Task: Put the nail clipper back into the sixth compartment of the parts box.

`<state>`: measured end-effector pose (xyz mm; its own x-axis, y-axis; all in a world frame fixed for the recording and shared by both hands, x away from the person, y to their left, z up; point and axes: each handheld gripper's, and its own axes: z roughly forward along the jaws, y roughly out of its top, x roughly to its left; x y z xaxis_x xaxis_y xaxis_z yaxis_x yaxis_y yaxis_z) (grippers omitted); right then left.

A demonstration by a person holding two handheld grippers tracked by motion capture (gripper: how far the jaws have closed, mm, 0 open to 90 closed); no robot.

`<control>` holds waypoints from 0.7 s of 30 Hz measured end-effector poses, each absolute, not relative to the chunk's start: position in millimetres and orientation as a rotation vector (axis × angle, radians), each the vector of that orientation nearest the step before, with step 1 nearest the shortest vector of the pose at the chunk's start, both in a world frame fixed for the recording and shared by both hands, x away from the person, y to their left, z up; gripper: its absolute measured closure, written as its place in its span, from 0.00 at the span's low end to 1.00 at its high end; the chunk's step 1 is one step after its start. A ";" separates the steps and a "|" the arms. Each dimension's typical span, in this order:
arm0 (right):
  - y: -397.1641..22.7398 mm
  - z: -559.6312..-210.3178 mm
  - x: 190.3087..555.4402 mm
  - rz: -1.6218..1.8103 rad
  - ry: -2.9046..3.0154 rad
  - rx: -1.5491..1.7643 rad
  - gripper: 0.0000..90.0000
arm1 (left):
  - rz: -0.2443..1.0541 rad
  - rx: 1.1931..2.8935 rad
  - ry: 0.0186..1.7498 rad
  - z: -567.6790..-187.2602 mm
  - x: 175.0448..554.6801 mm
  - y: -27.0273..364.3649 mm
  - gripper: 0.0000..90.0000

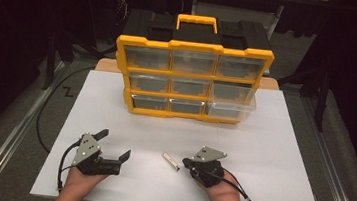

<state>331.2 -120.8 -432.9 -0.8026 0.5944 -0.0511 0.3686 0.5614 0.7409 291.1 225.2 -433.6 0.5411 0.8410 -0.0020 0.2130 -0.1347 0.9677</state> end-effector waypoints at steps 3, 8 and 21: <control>-124.0 -431.3 334.0 1.078 2.526 0.812 0.91 | 0.695 1.653 0.899 -433.5 291.1 225.3 0.00; -122.2 -430.9 336.8 1.025 2.587 0.805 0.75 | 0.691 1.652 0.894 -433.3 291.0 225.3 0.00; -110.8 -423.6 339.5 0.874 2.723 0.796 0.44 | 0.689 1.651 0.891 -433.4 291.7 225.8 0.00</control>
<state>339.5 -110.8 -423.6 -0.8424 0.5389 -0.0017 0.4373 0.6854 0.5823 291.7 225.8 -433.4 0.5508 0.8346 -0.0029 0.2078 -0.1337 0.9690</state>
